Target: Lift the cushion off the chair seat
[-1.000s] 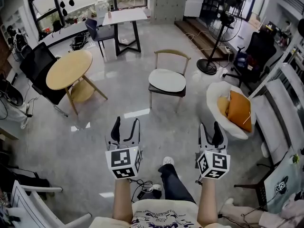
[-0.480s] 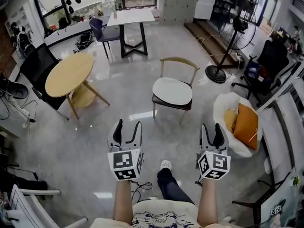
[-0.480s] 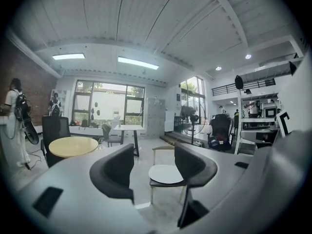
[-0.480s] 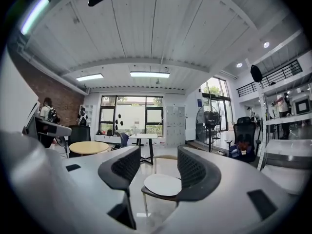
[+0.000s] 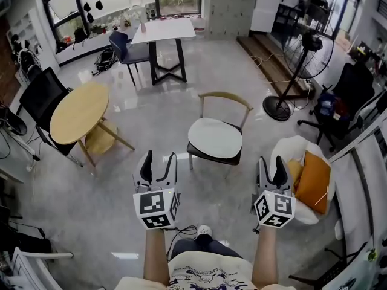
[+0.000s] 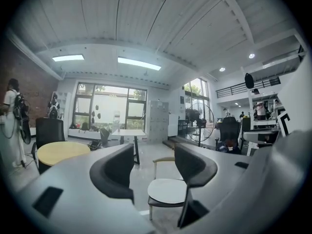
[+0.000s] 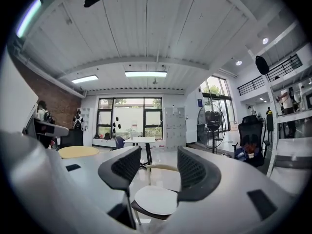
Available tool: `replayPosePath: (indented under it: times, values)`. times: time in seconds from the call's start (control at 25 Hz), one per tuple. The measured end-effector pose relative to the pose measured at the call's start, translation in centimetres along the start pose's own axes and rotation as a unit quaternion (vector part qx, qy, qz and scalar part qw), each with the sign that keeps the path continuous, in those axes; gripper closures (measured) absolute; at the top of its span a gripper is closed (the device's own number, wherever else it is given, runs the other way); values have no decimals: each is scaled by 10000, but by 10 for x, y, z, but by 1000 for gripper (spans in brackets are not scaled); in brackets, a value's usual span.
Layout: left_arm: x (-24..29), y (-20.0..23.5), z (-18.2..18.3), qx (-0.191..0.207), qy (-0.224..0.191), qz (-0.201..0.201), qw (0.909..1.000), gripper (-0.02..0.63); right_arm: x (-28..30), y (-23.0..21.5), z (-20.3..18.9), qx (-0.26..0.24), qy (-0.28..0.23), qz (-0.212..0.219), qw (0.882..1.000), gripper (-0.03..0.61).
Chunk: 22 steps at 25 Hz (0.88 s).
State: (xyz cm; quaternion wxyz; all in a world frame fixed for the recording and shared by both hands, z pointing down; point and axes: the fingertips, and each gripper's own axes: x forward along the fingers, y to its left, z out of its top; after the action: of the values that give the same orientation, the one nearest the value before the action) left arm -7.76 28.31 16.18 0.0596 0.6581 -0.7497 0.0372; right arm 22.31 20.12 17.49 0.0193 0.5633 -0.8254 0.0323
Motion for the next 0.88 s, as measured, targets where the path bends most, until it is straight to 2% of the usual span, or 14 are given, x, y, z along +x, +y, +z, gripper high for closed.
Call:
replayPosePath:
  times: [0.48, 0.88]
  values:
    - [135, -1, -10, 25, 344, -85, 9994, 357, 122, -36, -25, 206, 319, -94, 9992, 341]
    - [305, 38, -11, -17, 466, -361, 9983, 357, 280, -41, -31, 177, 407, -367, 9983, 341]
